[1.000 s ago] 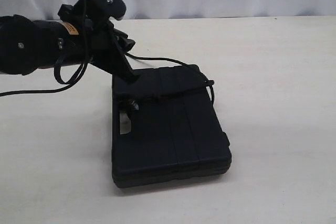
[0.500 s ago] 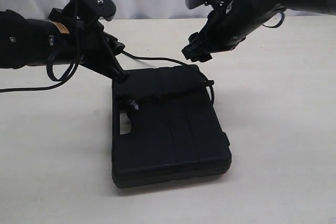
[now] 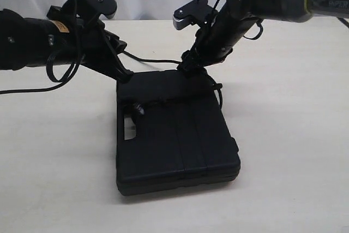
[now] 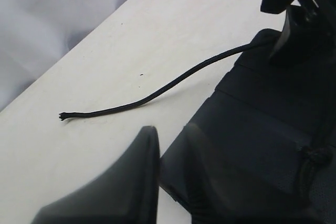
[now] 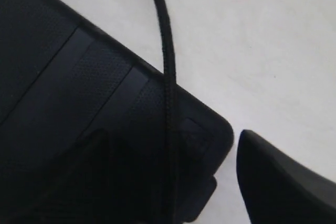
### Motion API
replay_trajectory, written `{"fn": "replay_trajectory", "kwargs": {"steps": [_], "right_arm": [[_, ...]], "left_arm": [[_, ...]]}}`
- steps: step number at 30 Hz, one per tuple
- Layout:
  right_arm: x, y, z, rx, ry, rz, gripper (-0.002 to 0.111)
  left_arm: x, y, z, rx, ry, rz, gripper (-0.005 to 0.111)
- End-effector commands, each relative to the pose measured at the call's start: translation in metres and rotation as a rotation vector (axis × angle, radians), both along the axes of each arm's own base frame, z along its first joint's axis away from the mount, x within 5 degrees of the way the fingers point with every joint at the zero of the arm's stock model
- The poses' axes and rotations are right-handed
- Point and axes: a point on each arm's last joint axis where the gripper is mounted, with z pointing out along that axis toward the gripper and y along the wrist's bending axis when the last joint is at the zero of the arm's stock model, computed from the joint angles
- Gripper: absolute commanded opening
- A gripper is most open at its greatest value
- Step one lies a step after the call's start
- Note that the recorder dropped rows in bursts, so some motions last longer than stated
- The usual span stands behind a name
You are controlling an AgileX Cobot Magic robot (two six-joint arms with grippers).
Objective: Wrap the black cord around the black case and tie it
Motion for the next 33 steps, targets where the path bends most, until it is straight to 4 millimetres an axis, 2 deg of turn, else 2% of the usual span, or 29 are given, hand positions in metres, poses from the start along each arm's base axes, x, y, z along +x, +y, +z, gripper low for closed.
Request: {"fn": "replay_trajectory", "kwargs": {"steps": [1, 6, 9, 10, 14, 18, 24, 29, 33], "right_arm": [[0.002, 0.002, 0.002, 0.023, -0.010, 0.014, 0.057], [0.004, 0.003, -0.007, 0.015, 0.002, 0.012, 0.029], [0.004, 0.003, -0.005, 0.018, -0.005, 0.011, 0.007], [0.004, 0.003, -0.003, 0.019, -0.009, 0.011, 0.004], [0.003, 0.002, 0.012, 0.036, -0.055, 0.002, 0.004], [0.001, 0.000, 0.038, 0.084, -0.115, -0.052, 0.004], [-0.012, -0.006, 0.073, 0.117, -0.185, -0.058, 0.004], [-0.026, -0.012, 0.089, 0.136, -0.233, -0.062, 0.004], [-0.026, -0.014, 0.090, 0.141, -0.237, -0.078, 0.004]], "left_arm": [[0.000, 0.001, 0.002, -0.010, -0.011, 0.011, 0.018], [0.000, 0.001, 0.001, -0.008, -0.001, 0.008, 0.018], [0.000, 0.001, 0.001, -0.008, -0.001, 0.008, 0.018], [0.000, 0.001, 0.001, -0.008, -0.001, 0.008, 0.018], [0.000, 0.001, 0.001, -0.008, -0.001, 0.008, 0.018], [0.000, 0.001, 0.001, -0.008, -0.001, 0.008, 0.018], [-0.001, 0.001, 0.001, -0.008, 0.006, 0.007, 0.018], [-0.001, 0.000, -0.001, -0.008, 0.018, 0.005, 0.018], [-0.005, -0.014, -0.011, 0.022, 0.025, -0.047, 0.017]]}}
